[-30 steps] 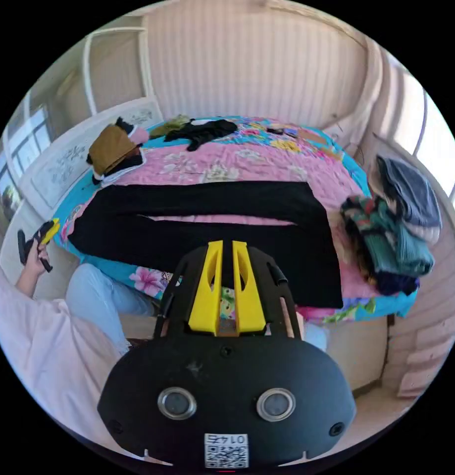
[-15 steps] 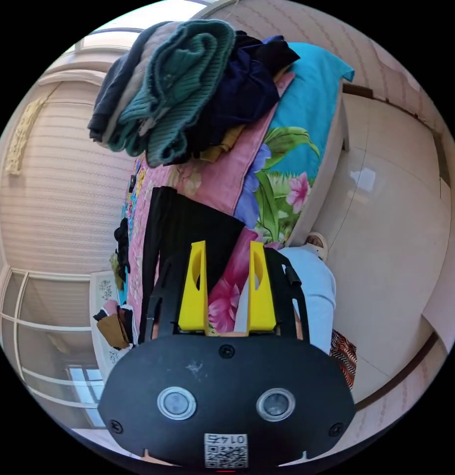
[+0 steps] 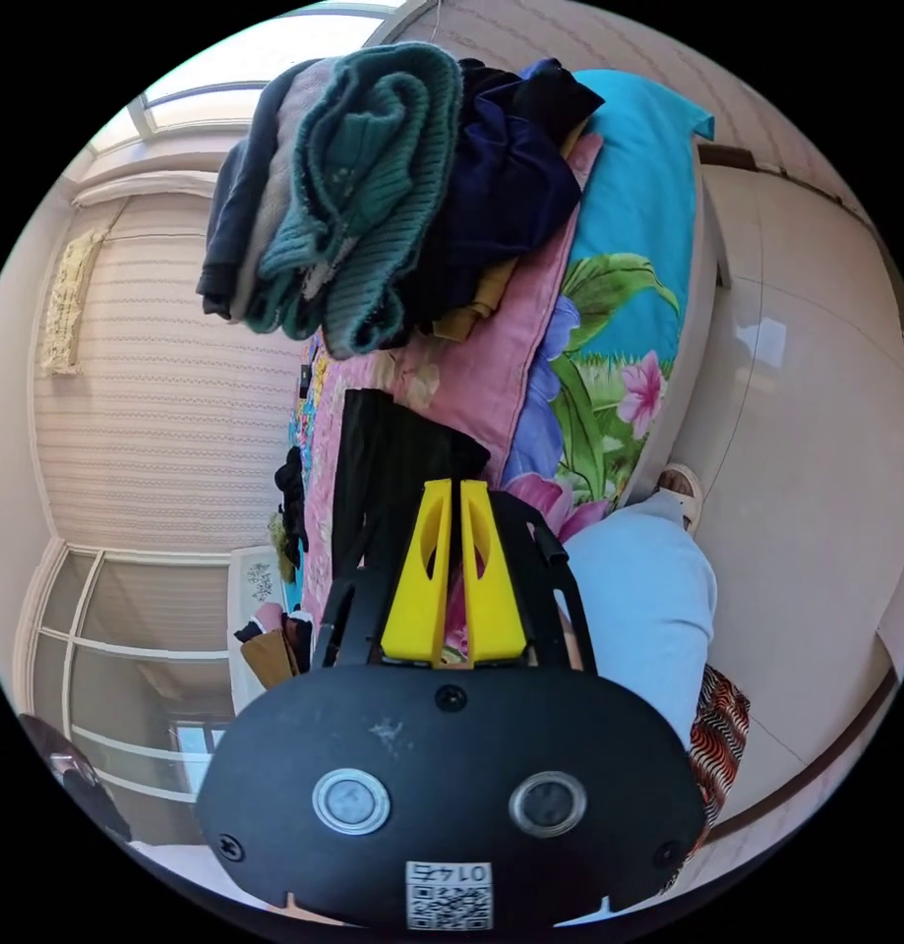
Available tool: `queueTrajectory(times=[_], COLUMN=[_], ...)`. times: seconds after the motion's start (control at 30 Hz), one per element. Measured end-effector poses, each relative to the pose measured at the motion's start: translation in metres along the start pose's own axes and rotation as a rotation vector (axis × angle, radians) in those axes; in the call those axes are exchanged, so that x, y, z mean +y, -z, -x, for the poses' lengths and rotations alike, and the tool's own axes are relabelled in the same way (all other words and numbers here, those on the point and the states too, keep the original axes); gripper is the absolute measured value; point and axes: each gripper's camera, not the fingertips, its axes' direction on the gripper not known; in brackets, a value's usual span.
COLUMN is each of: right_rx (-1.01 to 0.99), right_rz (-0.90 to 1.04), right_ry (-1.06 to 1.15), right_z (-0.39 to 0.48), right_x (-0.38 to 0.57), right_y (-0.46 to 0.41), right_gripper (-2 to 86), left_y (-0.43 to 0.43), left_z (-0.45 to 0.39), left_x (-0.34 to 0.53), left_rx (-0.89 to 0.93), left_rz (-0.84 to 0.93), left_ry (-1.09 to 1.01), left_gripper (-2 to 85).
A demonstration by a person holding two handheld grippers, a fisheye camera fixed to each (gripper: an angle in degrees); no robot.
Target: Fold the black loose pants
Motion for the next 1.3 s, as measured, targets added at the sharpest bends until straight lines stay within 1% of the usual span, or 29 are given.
queueTrajectory(times=[0.03, 0.13, 0.2, 0.3, 0.4, 0.47, 0.57, 0.7, 0.83, 0.97, 1.1, 1.27, 1.3], right_rx=[0.0, 0.023, 0.028, 0.047, 0.042, 0.054, 0.094, 0.107, 0.137, 0.2, 0.269, 0.34, 0.341], right_rz=[0.004, 0.014, 0.019, 0.018, 0.023, 0.014, -0.01, -0.012, 0.034, 0.068, 0.126, 0.2, 0.209], right_ry=[0.018, 0.05, 0.056, 0.066, 0.094, 0.14, 0.256, 0.378, 0.492, 0.553, 0.55, 0.494, 0.484], right_z=[0.001, 0.005, 0.007, 0.013, 0.022, 0.035, 0.063, 0.104, 0.16, 0.211, 0.243, 0.27, 0.272], right_x=[-0.006, -0.02, -0.029, -0.042, -0.054, -0.064, -0.076, -0.096, -0.129, -0.163, -0.192, -0.234, -0.239], right_y=[0.003, 0.006, 0.007, 0.006, 0.005, 0.006, 0.007, -0.003, -0.034, -0.079, -0.127, -0.2, -0.208], right_gripper=[0.8, 0.7, 0.6, 0.6, 0.6, 0.6, 0.6, 0.5, 0.5, 0.5, 0.5, 0.8, 0.9], left_y=[-0.001, -0.005, -0.01, -0.018, -0.015, -0.004, 0.018, 0.036, 0.031, 0.005, -0.023, -0.068, -0.072], left_z=[0.0, -0.005, -0.007, -0.013, -0.025, -0.033, -0.048, -0.074, -0.117, -0.159, -0.187, -0.216, -0.218], left_x=[-0.001, -0.005, -0.007, -0.009, -0.009, -0.013, -0.019, -0.032, -0.057, -0.089, -0.117, -0.151, -0.154], left_rx=[0.014, -0.021, -0.028, 0.012, -0.016, 0.046, 0.142, 0.21, 0.251, 0.225, 0.188, 0.043, 0.039], left_rz=[-0.011, -0.036, -0.02, 0.016, 0.022, 0.03, 0.021, 0.016, -0.001, 0.014, 0.028, 0.069, 0.069], left_ry=[0.004, -0.01, -0.009, -0.028, -0.085, -0.128, -0.239, -0.333, -0.404, -0.428, -0.414, -0.385, -0.383], left_gripper=[11.3, 11.4, 11.0, 8.1, 3.2, 0.2, -0.6, -0.8, -0.8, -0.8, -0.7, -0.5, -0.4])
